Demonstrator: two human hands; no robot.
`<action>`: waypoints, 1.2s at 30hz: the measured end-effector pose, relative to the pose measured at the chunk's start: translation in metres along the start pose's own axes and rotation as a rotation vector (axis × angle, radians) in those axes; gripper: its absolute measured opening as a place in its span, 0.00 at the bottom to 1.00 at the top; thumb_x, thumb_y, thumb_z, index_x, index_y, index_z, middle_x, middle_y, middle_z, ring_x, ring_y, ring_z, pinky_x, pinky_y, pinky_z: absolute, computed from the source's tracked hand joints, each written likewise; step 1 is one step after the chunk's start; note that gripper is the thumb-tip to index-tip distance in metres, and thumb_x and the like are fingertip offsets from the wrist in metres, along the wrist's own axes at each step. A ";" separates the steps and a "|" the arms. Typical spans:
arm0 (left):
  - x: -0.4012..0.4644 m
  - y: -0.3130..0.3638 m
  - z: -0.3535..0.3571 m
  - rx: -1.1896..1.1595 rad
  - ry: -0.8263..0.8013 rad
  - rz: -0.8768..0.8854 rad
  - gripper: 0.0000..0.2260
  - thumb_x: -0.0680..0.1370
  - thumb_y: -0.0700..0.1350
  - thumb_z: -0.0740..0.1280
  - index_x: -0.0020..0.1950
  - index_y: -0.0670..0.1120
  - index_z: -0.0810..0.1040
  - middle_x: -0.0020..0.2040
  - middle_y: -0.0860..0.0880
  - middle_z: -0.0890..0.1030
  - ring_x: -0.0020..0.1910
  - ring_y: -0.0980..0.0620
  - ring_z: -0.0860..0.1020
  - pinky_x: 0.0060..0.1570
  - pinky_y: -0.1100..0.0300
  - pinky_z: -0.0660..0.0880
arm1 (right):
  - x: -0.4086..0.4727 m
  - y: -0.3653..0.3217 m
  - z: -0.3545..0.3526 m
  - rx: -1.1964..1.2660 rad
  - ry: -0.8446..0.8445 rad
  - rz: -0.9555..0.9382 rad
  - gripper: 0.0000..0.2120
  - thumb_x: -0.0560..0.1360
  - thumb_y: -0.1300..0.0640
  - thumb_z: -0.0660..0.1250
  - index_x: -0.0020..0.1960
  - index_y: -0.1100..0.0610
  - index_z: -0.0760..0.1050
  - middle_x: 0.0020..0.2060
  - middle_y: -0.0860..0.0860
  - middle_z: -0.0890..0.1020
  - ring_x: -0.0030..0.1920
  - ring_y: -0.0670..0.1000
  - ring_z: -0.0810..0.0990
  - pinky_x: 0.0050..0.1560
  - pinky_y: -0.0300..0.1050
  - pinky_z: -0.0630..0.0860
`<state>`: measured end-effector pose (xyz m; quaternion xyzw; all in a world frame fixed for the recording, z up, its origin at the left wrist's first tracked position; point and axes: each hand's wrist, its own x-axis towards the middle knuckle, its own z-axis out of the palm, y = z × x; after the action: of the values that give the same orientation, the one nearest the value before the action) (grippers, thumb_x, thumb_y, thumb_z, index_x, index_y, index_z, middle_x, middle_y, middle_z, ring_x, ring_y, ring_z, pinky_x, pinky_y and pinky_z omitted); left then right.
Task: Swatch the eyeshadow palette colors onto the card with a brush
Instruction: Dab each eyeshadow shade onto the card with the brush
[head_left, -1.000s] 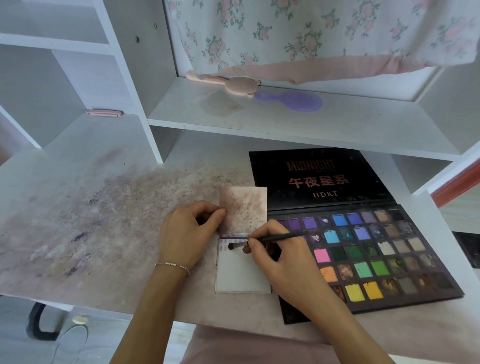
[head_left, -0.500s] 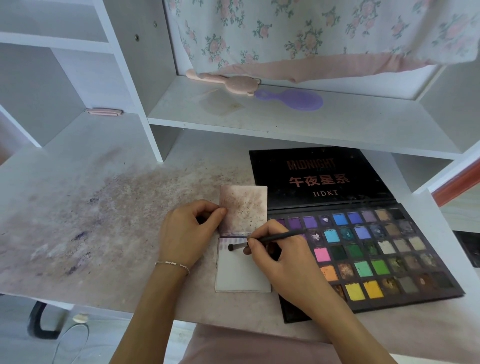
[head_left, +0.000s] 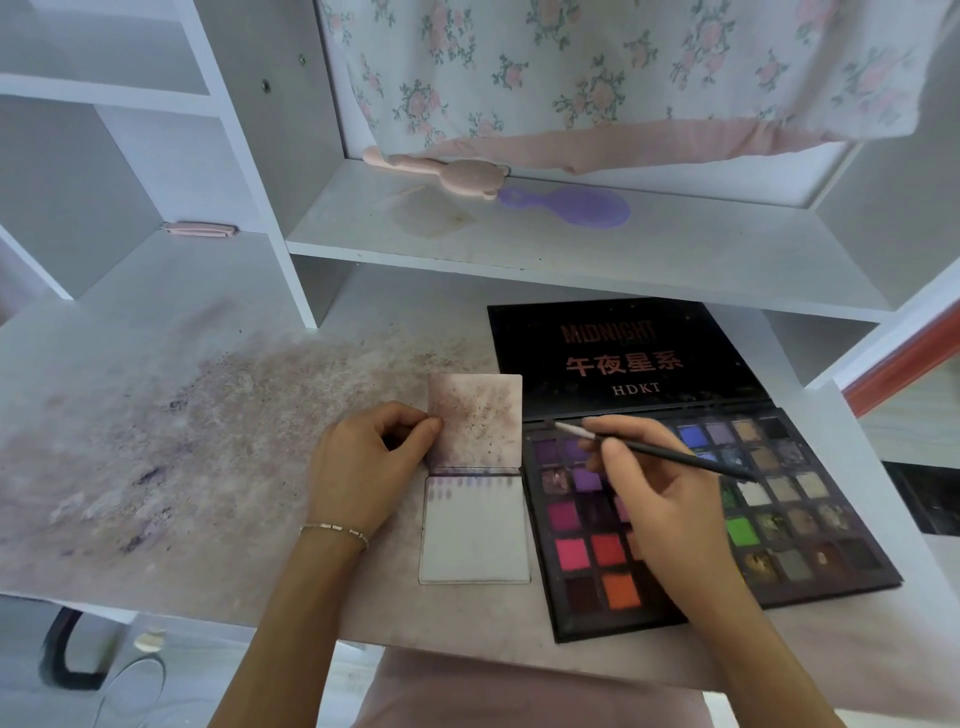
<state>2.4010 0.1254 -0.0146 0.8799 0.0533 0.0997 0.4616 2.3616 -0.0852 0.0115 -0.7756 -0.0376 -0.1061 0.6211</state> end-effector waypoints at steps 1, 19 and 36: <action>0.000 0.000 0.000 0.001 0.000 -0.002 0.07 0.71 0.48 0.70 0.34 0.58 0.78 0.34 0.59 0.80 0.37 0.59 0.78 0.39 0.62 0.73 | 0.001 0.001 -0.006 0.008 0.028 0.016 0.16 0.75 0.67 0.62 0.43 0.46 0.78 0.39 0.47 0.82 0.38 0.47 0.80 0.39 0.33 0.76; 0.000 0.003 0.001 0.017 0.016 -0.003 0.09 0.72 0.46 0.70 0.34 0.58 0.77 0.34 0.58 0.80 0.37 0.57 0.78 0.40 0.59 0.73 | 0.004 0.023 -0.056 -0.258 0.076 -0.013 0.14 0.75 0.68 0.59 0.41 0.48 0.70 0.37 0.45 0.78 0.42 0.35 0.77 0.38 0.24 0.73; 0.000 0.001 0.003 0.021 0.023 0.025 0.12 0.71 0.44 0.70 0.32 0.60 0.76 0.34 0.62 0.79 0.36 0.62 0.77 0.38 0.66 0.70 | 0.000 0.027 -0.055 -0.416 0.079 -0.006 0.16 0.72 0.67 0.63 0.35 0.48 0.68 0.29 0.43 0.76 0.36 0.34 0.76 0.31 0.25 0.70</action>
<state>2.4018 0.1226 -0.0149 0.8840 0.0485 0.1152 0.4505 2.3605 -0.1450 -0.0030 -0.8821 0.0073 -0.1438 0.4485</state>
